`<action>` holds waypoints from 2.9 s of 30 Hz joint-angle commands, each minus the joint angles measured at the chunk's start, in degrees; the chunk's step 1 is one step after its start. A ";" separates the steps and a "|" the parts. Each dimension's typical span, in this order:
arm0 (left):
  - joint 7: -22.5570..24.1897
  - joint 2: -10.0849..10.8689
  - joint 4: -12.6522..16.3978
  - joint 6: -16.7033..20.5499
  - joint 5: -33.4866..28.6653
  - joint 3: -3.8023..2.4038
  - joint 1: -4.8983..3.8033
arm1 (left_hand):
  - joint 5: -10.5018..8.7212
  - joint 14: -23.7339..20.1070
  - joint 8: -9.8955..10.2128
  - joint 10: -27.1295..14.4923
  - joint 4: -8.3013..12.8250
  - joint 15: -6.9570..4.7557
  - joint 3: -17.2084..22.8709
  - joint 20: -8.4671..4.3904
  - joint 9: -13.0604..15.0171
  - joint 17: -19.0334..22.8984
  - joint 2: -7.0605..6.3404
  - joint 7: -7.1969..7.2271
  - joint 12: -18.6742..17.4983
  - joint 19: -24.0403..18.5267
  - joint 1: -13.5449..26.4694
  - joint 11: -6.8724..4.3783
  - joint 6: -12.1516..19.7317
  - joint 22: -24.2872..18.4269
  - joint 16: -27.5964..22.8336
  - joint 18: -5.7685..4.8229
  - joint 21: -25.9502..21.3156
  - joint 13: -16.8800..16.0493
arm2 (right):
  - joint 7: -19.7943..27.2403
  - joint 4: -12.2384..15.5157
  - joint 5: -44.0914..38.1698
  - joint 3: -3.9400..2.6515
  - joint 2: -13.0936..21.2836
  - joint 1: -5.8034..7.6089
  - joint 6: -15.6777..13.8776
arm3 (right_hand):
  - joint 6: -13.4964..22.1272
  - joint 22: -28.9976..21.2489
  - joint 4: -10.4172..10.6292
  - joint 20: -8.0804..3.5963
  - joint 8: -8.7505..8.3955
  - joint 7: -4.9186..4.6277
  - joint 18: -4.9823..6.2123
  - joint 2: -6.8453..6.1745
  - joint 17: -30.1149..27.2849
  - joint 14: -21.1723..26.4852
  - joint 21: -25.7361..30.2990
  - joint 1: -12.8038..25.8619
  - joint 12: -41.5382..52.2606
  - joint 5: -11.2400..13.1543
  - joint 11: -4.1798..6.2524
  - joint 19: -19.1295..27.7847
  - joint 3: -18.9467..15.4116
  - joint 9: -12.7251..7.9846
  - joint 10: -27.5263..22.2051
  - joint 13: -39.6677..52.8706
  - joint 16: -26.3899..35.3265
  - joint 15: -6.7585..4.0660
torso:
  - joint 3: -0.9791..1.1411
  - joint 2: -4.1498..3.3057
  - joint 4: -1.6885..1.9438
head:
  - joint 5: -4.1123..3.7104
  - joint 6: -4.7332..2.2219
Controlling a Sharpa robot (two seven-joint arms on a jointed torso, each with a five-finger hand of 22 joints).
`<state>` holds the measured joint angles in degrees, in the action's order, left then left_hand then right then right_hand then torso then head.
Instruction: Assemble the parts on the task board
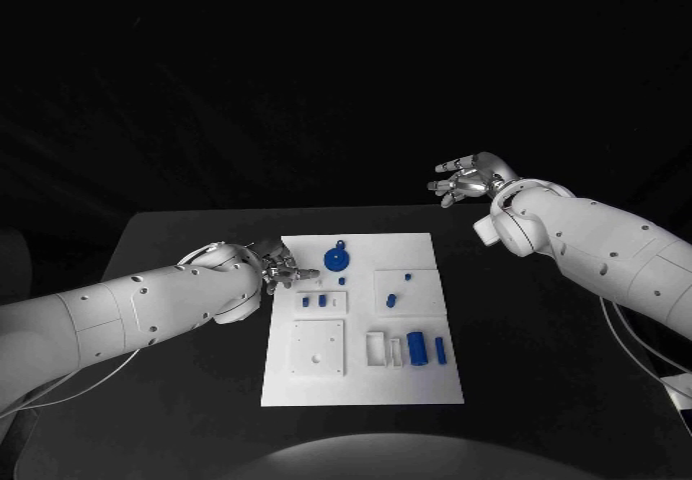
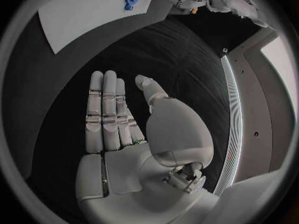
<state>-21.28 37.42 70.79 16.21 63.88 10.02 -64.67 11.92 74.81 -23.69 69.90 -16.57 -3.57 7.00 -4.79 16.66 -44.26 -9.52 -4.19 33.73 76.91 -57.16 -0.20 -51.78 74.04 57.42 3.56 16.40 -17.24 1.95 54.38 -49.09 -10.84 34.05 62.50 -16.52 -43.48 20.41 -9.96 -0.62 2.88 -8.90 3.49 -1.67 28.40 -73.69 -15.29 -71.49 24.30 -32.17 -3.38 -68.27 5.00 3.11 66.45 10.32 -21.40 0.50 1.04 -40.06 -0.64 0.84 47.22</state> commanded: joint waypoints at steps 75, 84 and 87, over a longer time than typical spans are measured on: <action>25.82 -14.94 -15.59 -2.73 22.28 3.54 -0.59 | -5.69 -1.05 20.00 -2.33 24.85 2.29 4.12 2.47 -12.43 17.20 6.00 -1.39 -30.38 -0.76 -21.38 4.32 -10.91 1.93 -0.76 2.82 -4.71 13.82 | 0.64 0.56 0.70 -0.05 -0.43 -0.13 0.47 | -0.76 -0.57 -0.52 0.08 0.22 -0.16 -0.23 0.19 -0.85 0.67 0.03 0.53 -0.42 -0.22 -0.10 0.62 0.71 0.03 -0.54 -0.82 0.77 0.17 | 0.01 -0.10 -0.11 | -0.94 -0.53; 26.09 -15.10 -16.32 -2.06 22.26 3.53 -0.20 | -5.45 -0.91 19.96 -1.20 25.57 1.98 5.41 2.26 -12.38 17.18 6.37 -1.35 -30.35 -0.79 -21.31 3.96 -11.54 2.06 -0.22 2.76 -4.02 13.81 | 0.65 0.71 0.70 -0.05 -0.37 -0.13 0.43 | -0.76 -0.57 -0.52 0.08 0.22 -0.16 -0.23 0.19 -0.85 0.67 0.03 0.53 -0.42 -0.22 -0.10 0.62 0.71 0.03 -0.54 -0.82 0.77 0.17 | 0.02 -0.04 -0.06 | -1.02 -0.40; 26.17 -15.23 -16.71 -1.68 22.20 3.53 0.03 | -5.39 -0.84 20.00 -1.19 25.87 1.92 5.81 2.09 -12.47 17.15 6.36 -1.29 -30.35 -0.84 -21.11 3.85 -11.61 2.07 0.00 2.57 -3.54 13.81 | 0.65 0.77 0.70 -0.05 -0.39 -0.13 0.40 | -0.81 -0.80 -0.50 0.06 0.22 -0.15 -0.24 0.18 -0.89 0.67 0.06 0.61 -0.36 -0.31 -0.08 0.51 0.69 0.04 -0.49 -0.93 0.69 0.15 | 0.01 -0.06 -0.04 | -1.02 -0.39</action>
<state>3.92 22.40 54.16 14.30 85.58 13.55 -64.73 6.27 74.02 -3.60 68.48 9.38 -1.33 12.66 -2.16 4.26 -27.10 -3.36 -5.51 3.54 76.07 -78.60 3.67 -63.16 74.93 57.21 6.60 12.79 -3.47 2.21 55.05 -48.47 -10.85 33.64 62.37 -16.43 -43.82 19.67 -10.36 -0.51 2.88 -9.18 3.48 -1.66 27.57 -73.03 -15.29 -71.48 24.07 -32.17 -3.48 -67.55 5.40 3.11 65.73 9.44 -20.96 0.74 1.05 -40.12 -0.71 -0.17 46.82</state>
